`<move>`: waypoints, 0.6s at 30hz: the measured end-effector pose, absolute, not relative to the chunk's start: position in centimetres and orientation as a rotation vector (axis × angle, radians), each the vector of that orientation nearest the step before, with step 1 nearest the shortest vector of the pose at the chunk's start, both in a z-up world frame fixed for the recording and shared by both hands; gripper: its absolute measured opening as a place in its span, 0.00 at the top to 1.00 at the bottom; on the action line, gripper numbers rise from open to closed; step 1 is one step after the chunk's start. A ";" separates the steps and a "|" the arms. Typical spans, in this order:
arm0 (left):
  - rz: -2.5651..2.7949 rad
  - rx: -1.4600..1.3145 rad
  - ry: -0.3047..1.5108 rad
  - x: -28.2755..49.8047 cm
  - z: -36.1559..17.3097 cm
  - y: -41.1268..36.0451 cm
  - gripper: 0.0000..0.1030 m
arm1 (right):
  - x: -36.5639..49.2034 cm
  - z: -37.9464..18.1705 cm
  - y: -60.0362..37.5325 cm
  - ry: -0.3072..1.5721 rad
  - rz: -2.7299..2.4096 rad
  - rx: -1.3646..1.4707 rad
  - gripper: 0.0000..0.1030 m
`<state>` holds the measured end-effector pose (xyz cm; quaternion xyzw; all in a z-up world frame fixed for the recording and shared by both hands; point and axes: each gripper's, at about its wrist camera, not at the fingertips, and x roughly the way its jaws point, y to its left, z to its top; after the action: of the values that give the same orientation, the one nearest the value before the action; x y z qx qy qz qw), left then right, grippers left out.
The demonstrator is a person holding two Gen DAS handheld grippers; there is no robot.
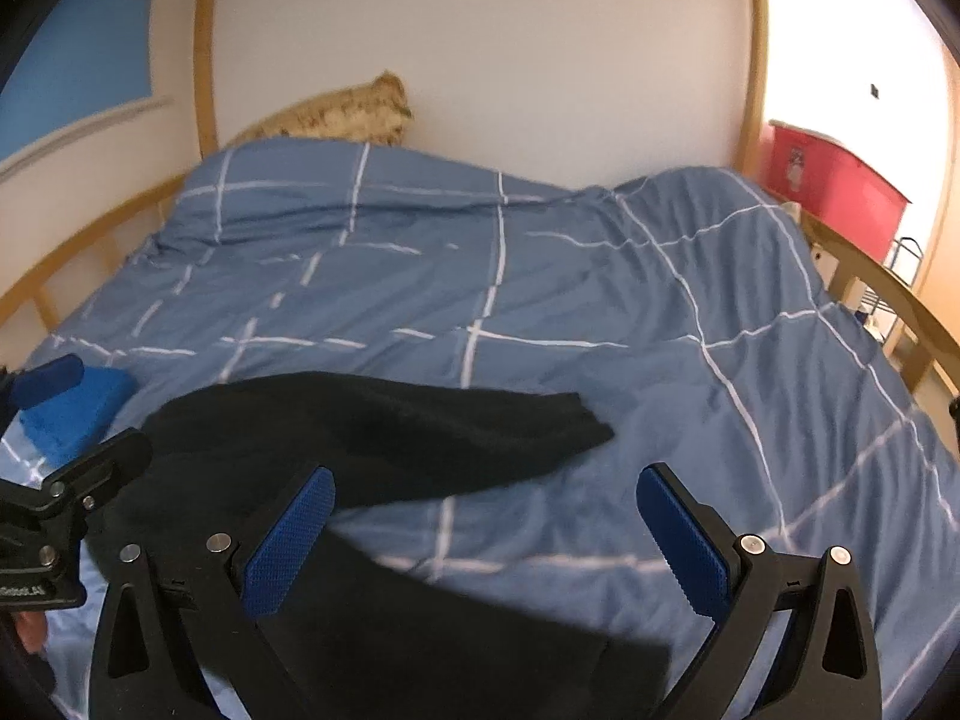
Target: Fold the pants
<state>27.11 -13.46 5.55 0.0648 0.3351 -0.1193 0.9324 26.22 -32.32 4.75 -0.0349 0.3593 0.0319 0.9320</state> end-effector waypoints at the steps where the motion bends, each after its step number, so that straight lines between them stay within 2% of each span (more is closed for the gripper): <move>1: -0.246 0.133 0.707 28.8 5.3 -14.1 0.00 | 27.6 4.7 -32.8 0.759 0.069 -0.062 0.01; 8: -0.251 0.156 0.847 36.7 2.3 -17.0 0.00 | 37.0 2.4 -36.2 0.921 0.075 -0.030 0.02; 14: -0.236 0.196 0.921 41.7 -0.6 -19.2 0.00 | 43.0 -1.5 -37.4 1.074 0.098 -0.006 0.11; 18: -0.229 0.212 0.963 44.4 -2.4 -20.3 0.00 | 45.9 -4.4 -38.0 1.159 0.101 0.008 0.24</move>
<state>44.38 -20.34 -2.37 0.1015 0.4612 -0.1097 0.8746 45.87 -37.96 -4.36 0.0039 0.5472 0.0476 0.8356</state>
